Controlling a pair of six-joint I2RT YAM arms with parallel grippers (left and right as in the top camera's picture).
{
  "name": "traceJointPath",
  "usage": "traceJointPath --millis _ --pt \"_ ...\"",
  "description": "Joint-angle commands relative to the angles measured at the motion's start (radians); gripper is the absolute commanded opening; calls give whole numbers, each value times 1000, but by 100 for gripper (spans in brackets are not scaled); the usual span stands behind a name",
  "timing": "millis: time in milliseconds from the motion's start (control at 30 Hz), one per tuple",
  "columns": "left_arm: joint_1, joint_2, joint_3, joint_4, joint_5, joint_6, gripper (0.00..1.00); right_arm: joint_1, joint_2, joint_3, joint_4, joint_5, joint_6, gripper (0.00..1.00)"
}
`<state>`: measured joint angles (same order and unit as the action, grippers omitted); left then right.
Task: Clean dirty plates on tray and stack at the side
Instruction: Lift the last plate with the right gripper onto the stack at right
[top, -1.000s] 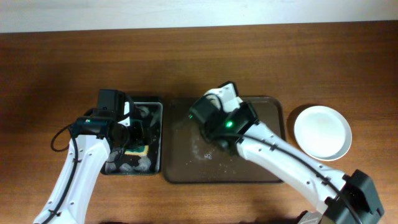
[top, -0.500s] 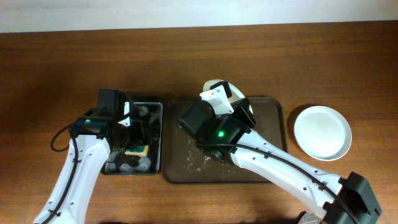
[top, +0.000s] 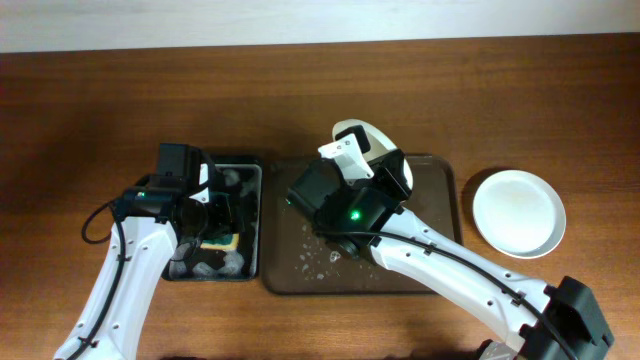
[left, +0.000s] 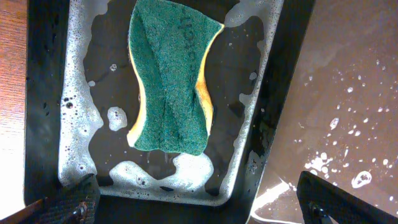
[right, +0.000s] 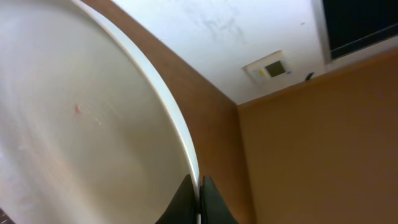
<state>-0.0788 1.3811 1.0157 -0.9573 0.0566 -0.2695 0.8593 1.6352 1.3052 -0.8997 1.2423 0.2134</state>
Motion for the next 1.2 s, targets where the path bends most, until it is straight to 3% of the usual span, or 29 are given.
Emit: traceJointPath --millis 0,67,200,233,300,400,533,600,700,767,1000,1033,1067,1100,1167 --pt "3 -1 10 2 15 -10 99 3 -26 18 69 110 -193 4" --pt "3 -1 10 2 15 -10 99 4 -26 18 132 169 -304 4" --pt "3 -1 10 2 15 -10 100 3 -26 18 153 124 -310 4" --pt "3 -1 10 2 15 -10 99 0 -26 18 156 49 -297 4" --pt "3 -1 10 2 15 -10 99 -61 -27 18 150 -146 -121 4" --pt "3 -1 10 2 15 -10 99 -254 -66 21 103 -490 63 4" --pt "3 -1 10 2 15 -10 99 -742 -112 21 22 -1064 174 4" --pt "3 -1 10 3 15 -10 99 -1019 -102 21 -50 -1240 174 4" --pt "3 -1 10 4 15 -10 99 -1283 -101 19 -109 -1254 169 4" --pt "3 -1 10 5 15 -10 99 -1351 -101 3 -124 -1247 169 4" --pt "3 -1 10 4 15 -9 99 -1391 -65 -129 -92 -1152 170 4" --pt "3 -1 10 4 15 -9 99 -1391 -65 -129 -93 -1152 170 10" --pt "3 -1 10 4 15 -9 99 -1391 -65 -129 -98 -1152 170 32" --pt "3 -1 10 4 15 -9 99 -1390 -65 -129 -97 -1201 170 43" --pt "3 -1 10 5 15 -9 99 -1390 -64 -129 -87 -1377 169 48"
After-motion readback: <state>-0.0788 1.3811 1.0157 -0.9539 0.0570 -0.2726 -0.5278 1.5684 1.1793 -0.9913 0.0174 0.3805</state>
